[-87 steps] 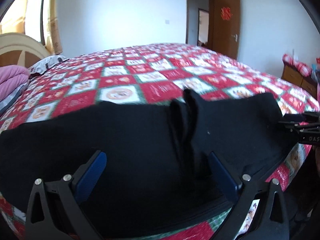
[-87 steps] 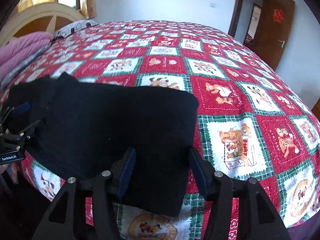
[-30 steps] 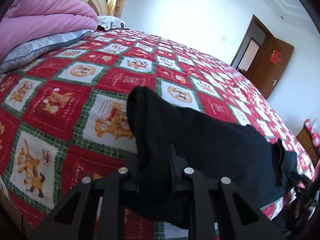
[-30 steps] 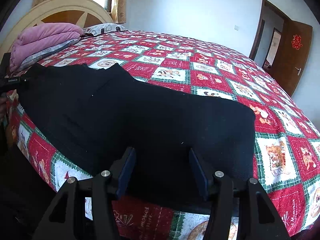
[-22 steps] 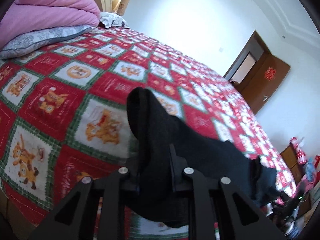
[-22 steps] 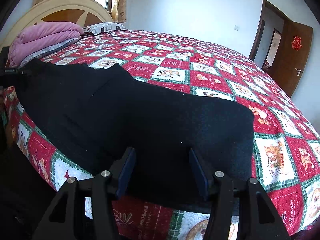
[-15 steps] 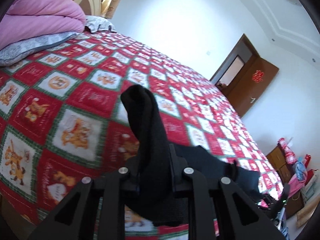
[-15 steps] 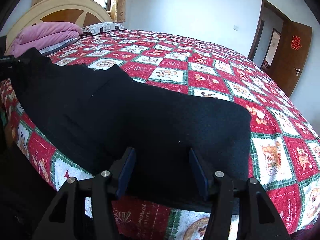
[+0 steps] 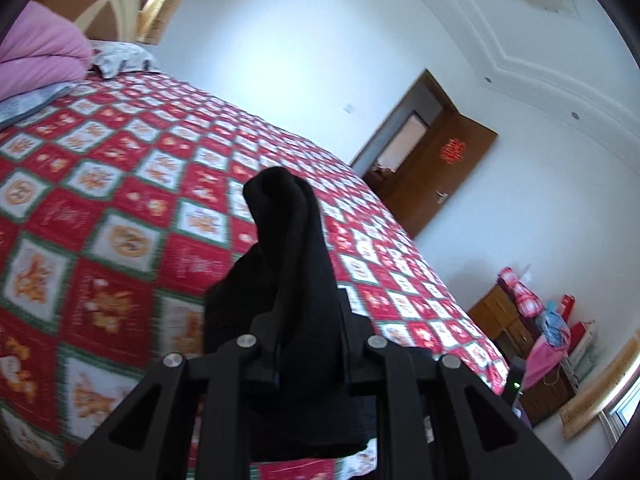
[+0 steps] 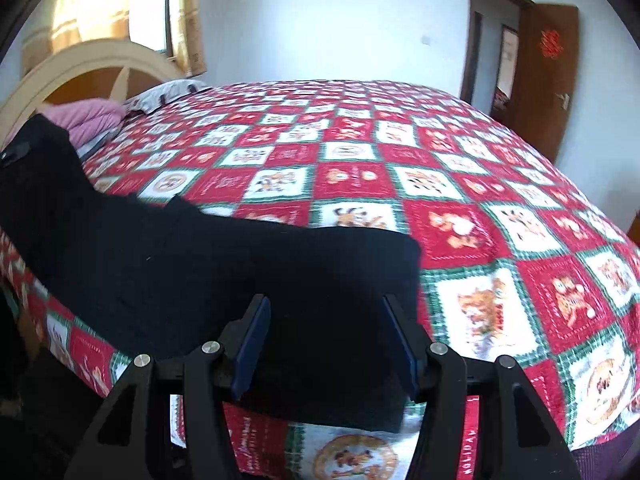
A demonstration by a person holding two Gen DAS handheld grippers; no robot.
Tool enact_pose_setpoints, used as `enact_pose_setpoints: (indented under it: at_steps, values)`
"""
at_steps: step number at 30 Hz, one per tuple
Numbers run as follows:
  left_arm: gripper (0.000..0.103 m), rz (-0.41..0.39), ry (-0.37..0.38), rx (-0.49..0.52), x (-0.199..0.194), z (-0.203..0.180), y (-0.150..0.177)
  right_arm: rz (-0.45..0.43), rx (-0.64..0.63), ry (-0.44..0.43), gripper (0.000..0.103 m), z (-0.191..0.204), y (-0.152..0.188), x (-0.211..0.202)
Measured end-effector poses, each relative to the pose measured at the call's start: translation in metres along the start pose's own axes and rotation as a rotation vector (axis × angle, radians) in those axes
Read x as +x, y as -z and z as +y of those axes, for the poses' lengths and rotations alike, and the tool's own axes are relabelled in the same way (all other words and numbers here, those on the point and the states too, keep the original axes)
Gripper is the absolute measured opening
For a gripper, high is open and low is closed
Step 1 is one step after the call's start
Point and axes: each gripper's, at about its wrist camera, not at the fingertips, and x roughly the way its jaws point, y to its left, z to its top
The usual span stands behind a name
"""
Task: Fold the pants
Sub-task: 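Lift the pants end with the left gripper and fold it over toward the right gripper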
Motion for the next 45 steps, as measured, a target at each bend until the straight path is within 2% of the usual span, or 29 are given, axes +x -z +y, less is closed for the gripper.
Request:
enact_pose_setpoints:
  at_steps: [8,20,33,36,40,45]
  values:
    - [0.021,0.044,0.06,0.063,0.024,-0.045,0.003,0.012,0.085,0.022,0.058,-0.027,-0.007,-0.003]
    - [0.021,0.144,0.102,0.154,0.068,-0.114,0.022,0.056,0.17,0.066,0.058,-0.066,-0.013,-0.001]
    - [0.021,0.28,0.094,0.247,0.127,-0.162,0.06,0.061,0.282,0.069,0.058,-0.098,-0.011,0.003]
    - [0.021,0.31,0.077,0.283,0.143,-0.171,0.074,0.053,0.317,0.038,0.058,-0.103,-0.01,0.003]
    - [0.021,0.353,0.033,0.338,0.168,-0.175,0.098,0.039,0.406,-0.084,0.058,-0.113,-0.006,0.007]
    - [0.022,0.399,0.009,0.375,0.189,-0.177,0.126,0.044,0.482,-0.111,0.058,-0.122,-0.002,0.012]
